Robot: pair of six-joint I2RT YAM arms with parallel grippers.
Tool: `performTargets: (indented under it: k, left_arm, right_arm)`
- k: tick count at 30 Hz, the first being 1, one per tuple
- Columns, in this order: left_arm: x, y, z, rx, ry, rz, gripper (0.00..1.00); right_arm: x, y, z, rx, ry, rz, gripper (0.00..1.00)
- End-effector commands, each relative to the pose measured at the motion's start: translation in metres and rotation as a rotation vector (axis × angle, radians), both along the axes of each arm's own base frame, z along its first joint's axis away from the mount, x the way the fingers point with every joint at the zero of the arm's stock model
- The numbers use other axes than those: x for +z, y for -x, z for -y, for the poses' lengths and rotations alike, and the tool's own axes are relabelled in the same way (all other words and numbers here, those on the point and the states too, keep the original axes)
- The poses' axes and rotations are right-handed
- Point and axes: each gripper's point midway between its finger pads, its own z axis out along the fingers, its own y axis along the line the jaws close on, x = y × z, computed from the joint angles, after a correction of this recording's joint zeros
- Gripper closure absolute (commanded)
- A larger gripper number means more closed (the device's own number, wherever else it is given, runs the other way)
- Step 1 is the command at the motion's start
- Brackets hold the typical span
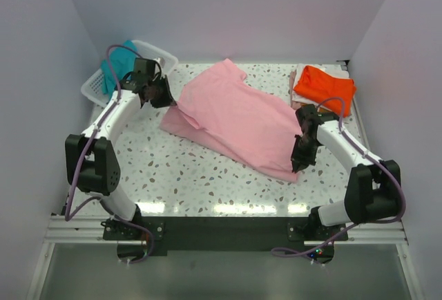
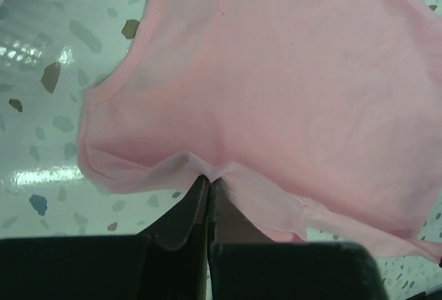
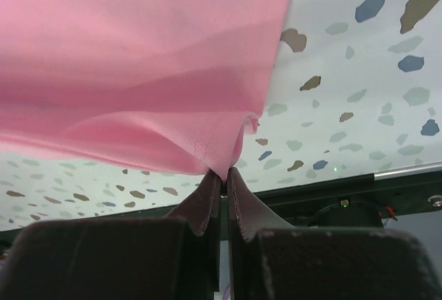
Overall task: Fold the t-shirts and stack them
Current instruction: Fold the tshirt
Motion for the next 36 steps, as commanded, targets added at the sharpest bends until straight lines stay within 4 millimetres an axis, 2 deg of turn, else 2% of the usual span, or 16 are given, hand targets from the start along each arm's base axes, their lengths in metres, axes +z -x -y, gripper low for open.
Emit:
performTargets:
  k: [1, 3, 4, 6, 7, 9, 10, 12, 13, 15, 16, 17, 18, 25, 36]
  left_arm:
    - [0.031, -0.029, 0.018, -0.084, 0.015, 0.116, 1.00]
    - [0.024, -0.036, 0.021, -0.102, 0.011, 0.104, 1.00]
    - [0.031, -0.043, 0.023, -0.111, 0.015, 0.122, 1.00]
    - [0.024, -0.050, 0.028, -0.130, 0.019, 0.109, 1.00]
    - [0.030, -0.056, 0.030, -0.138, 0.016, 0.127, 1.00]
    - [0.021, -0.062, 0.033, -0.150, 0.007, 0.105, 1.00]
    - [0.027, -0.068, 0.034, -0.154, 0.007, 0.123, 1.00]
    - [0.020, -0.073, 0.037, -0.166, 0.007, 0.111, 1.00]
    - [0.025, -0.077, 0.039, -0.170, 0.013, 0.124, 1.00]
    - [0.020, -0.082, 0.042, -0.184, 0.013, 0.119, 1.00]
    - [0.025, -0.087, 0.045, -0.189, 0.015, 0.133, 1.00]
    - [0.017, -0.089, 0.046, -0.192, 0.014, 0.112, 1.00]
    - [0.022, -0.093, 0.047, -0.196, 0.016, 0.125, 1.00]
    - [0.006, -0.103, 0.052, -0.219, 0.017, 0.095, 1.00]
    - [-0.003, -0.115, 0.054, -0.227, 0.015, 0.096, 1.00]
  right_arm:
    - [0.008, -0.025, 0.004, -0.034, 0.014, 0.071, 1.00]
    - [0.006, -0.028, 0.007, -0.048, 0.017, 0.068, 1.00]
    - [0.005, -0.029, 0.007, -0.051, 0.017, 0.068, 1.00]
    - [0.004, -0.032, 0.008, -0.062, 0.018, 0.071, 1.00]
    - [0.002, -0.033, 0.009, -0.068, 0.018, 0.070, 1.00]
    - [0.001, -0.036, 0.009, -0.074, 0.019, 0.072, 1.00]
    - [-0.001, -0.037, 0.009, -0.077, 0.020, 0.066, 1.00]
    - [-0.002, -0.040, 0.010, -0.085, 0.023, 0.064, 1.00]
    - [-0.004, -0.041, 0.010, -0.086, 0.028, 0.061, 1.00]
    - [-0.004, -0.044, 0.011, -0.094, 0.030, 0.066, 1.00]
    - [-0.004, -0.046, 0.012, -0.099, 0.038, 0.067, 1.00]
    - [-0.005, -0.047, 0.012, -0.104, 0.041, 0.066, 1.00]
    - [-0.004, -0.049, 0.013, -0.114, 0.043, 0.071, 1.00]
    - [-0.003, -0.059, 0.016, -0.139, 0.068, 0.088, 1.00]
    - [-0.002, -0.068, 0.026, -0.173, 0.116, 0.093, 1.00]
